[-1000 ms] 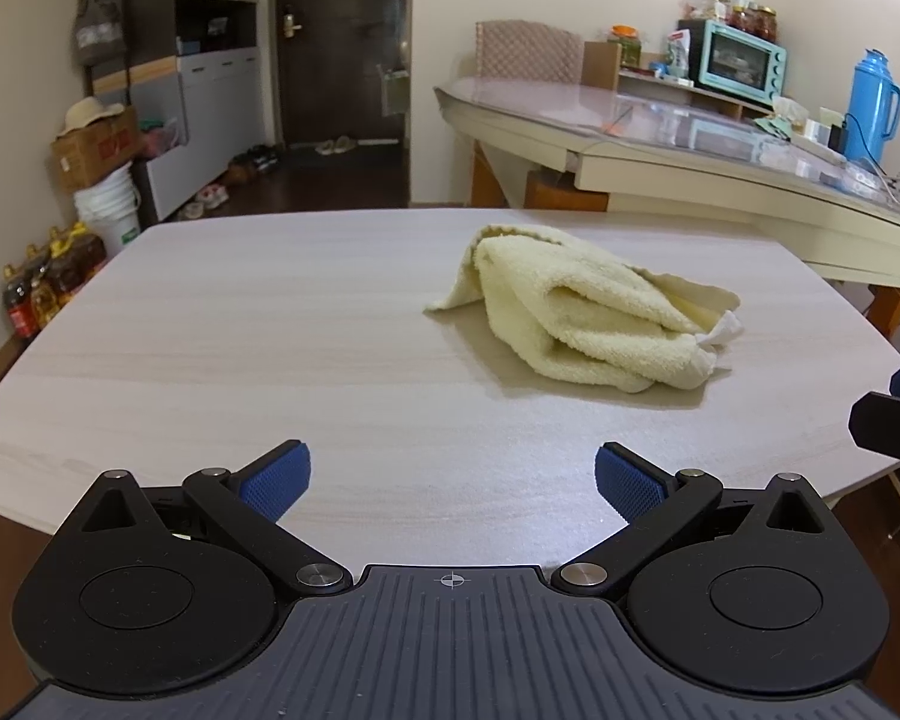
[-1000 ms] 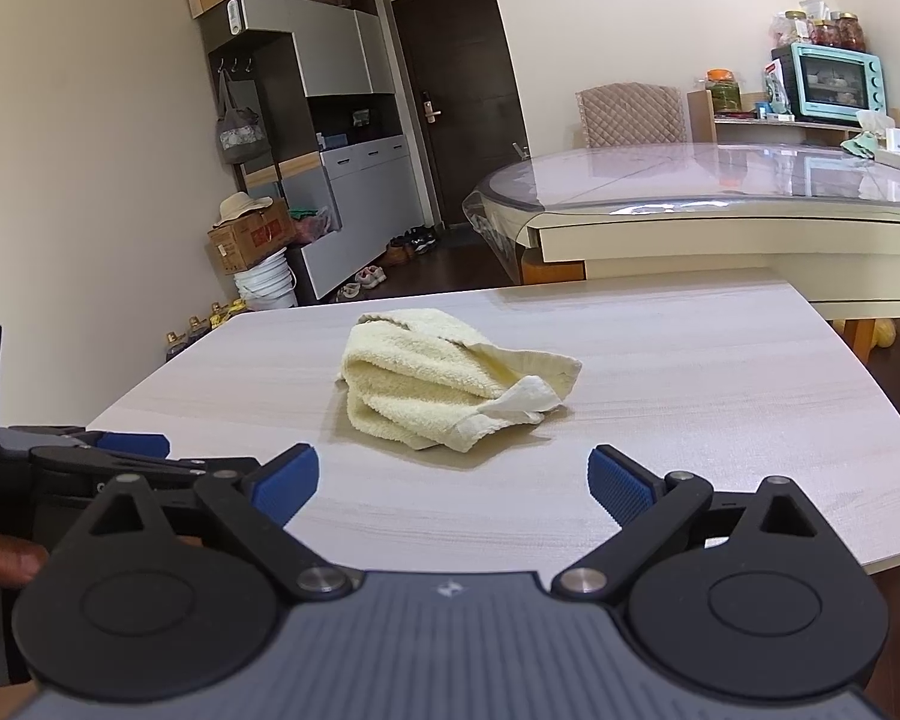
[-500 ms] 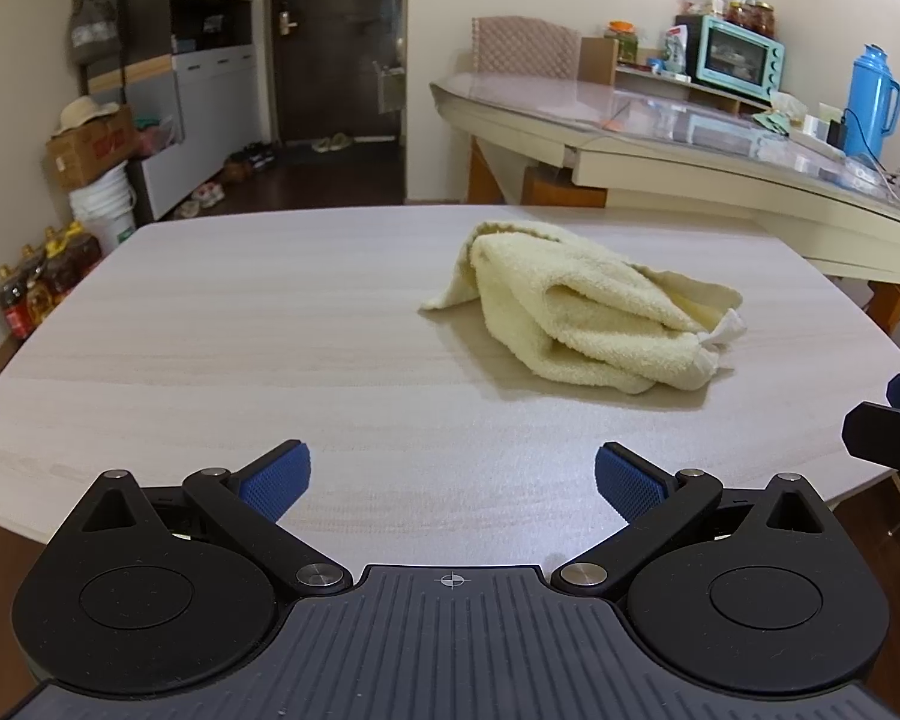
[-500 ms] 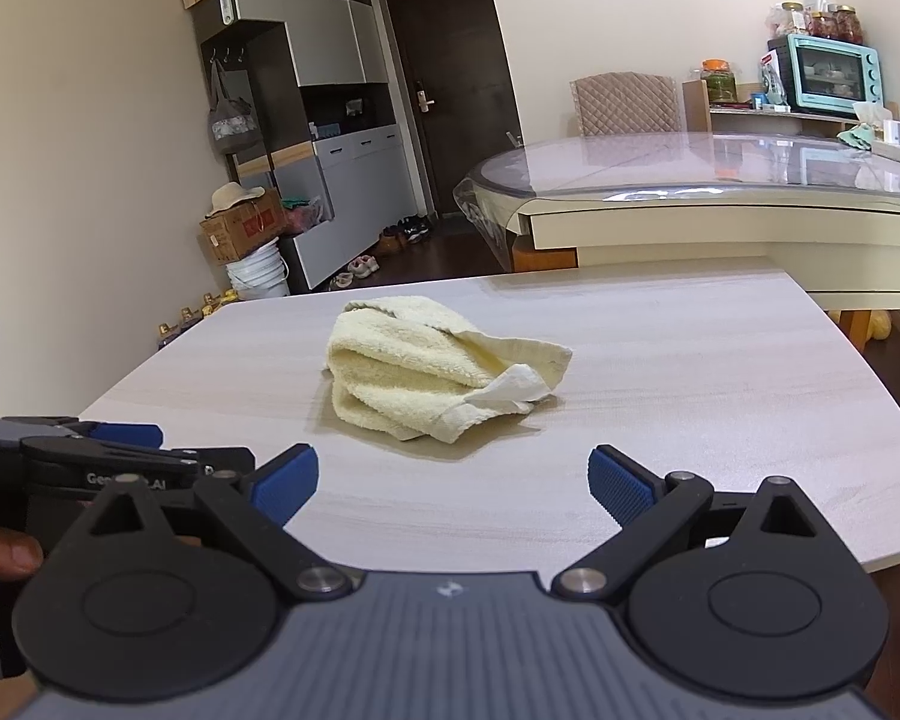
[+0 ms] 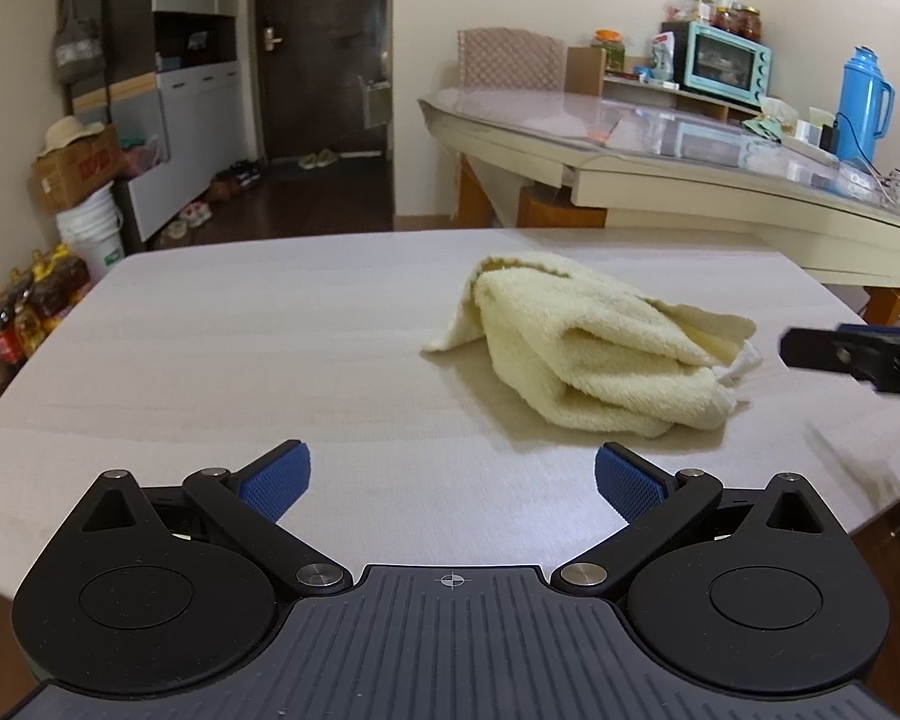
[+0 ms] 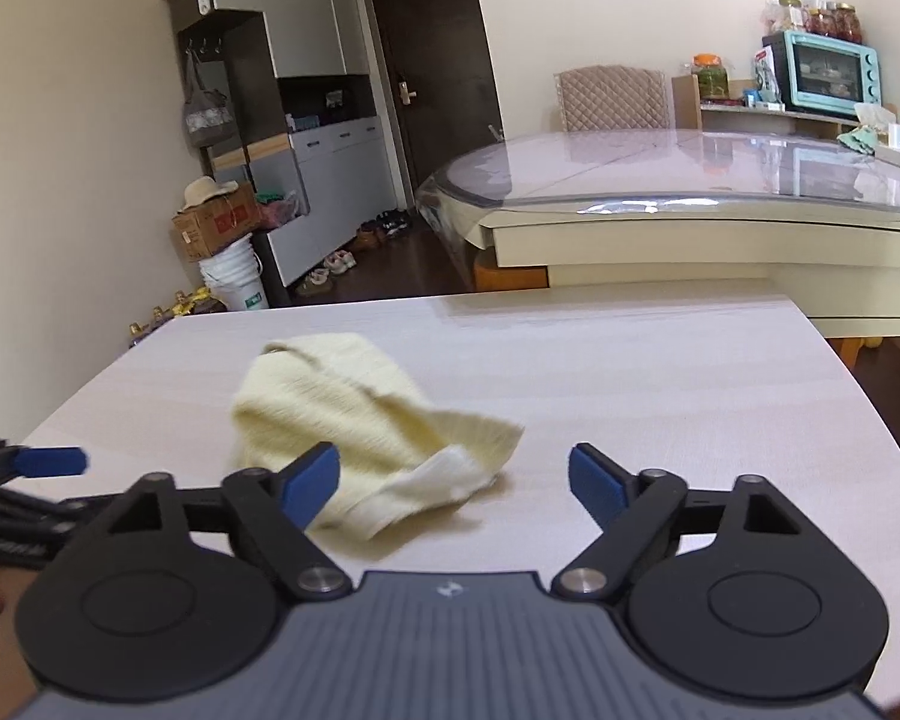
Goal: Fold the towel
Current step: 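Grasp a towel corner with the right gripper while the left gripper grasps another corner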
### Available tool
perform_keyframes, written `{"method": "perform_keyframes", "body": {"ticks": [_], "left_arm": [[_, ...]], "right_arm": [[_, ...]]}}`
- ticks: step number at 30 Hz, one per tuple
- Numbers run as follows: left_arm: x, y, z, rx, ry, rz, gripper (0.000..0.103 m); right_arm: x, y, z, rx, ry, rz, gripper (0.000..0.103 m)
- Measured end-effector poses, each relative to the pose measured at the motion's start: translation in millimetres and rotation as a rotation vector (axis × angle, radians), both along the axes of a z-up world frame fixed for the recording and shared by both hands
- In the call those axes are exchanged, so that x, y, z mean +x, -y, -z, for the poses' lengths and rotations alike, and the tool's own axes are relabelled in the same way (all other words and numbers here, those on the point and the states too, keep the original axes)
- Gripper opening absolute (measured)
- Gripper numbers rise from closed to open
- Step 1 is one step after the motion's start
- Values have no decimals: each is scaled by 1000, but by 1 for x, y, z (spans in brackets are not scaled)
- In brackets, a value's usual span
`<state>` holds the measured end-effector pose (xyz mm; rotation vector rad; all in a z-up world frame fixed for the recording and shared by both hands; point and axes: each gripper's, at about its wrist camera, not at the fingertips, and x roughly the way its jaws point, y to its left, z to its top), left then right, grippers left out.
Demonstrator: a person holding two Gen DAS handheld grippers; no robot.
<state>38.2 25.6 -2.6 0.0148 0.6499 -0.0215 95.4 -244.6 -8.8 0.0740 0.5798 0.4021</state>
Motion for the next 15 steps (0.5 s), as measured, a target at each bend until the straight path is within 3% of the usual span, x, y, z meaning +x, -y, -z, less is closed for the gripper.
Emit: {"method": "perform_keyframes", "body": {"ticks": [6,9,11,13,15], "left_arm": [[28,-12,1,6,2,85,103],[42,-18,-1,7,9,150,103],[50,-21,-3,25,14,188,103],[59,-23,-4,45,17,229,103],[66,-21,-5,69,23,272,103]], "right_arm": [[41,-9,13,-100,-38,-112,69],[51,-12,18,-113,-58,-159,50],[54,-13,20,-111,-65,-177,27],[55,-12,20,-108,-62,-183,13],[52,-8,14,-82,-42,-179,13]]}}
